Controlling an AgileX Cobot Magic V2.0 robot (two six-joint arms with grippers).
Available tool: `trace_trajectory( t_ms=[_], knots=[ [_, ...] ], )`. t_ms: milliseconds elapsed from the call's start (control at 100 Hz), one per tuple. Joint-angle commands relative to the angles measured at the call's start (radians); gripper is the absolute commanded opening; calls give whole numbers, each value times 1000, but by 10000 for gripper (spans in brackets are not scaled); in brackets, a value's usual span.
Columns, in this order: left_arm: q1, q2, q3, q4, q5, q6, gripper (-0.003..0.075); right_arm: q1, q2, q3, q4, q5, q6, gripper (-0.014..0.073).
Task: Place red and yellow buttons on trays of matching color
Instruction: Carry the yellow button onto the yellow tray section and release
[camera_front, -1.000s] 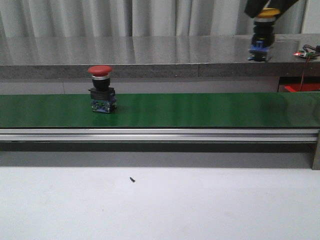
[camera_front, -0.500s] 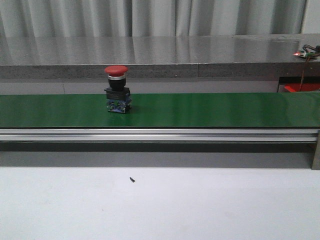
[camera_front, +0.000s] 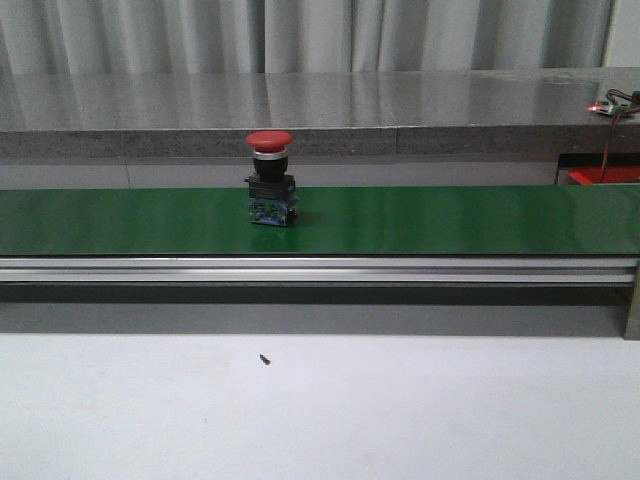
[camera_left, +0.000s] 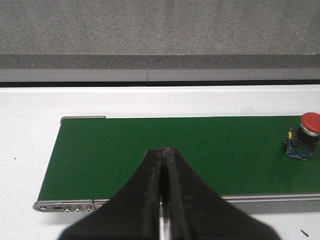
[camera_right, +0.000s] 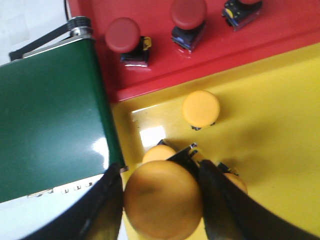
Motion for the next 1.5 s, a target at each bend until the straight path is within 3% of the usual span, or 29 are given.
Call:
trace_trajectory(
  t_ms=[0, 560, 1200, 1300, 1420, 1490],
  knots=[
    [-6, 2, -26, -11, -75, 0, -20, -35, -9, -8, 9, -68, 11, 231],
    [-6, 2, -26, -11, -77, 0, -20, -208, 132, 13, 8, -183, 55, 231],
    [-6, 2, -26, -11, -84, 0, -20, -214, 290, 13, 12, -293, 55, 234],
    [-6, 2, -26, -11, -84, 0, -20, -214, 302, 13, 12, -287, 55, 324],
    [-6, 2, -26, -11, -84, 0, -20, -214, 303, 13, 12, -286, 55, 523],
    [-6, 2, -26, -11, -84, 0, -20, -215, 302, 13, 10, -286, 55, 568]
  ],
)
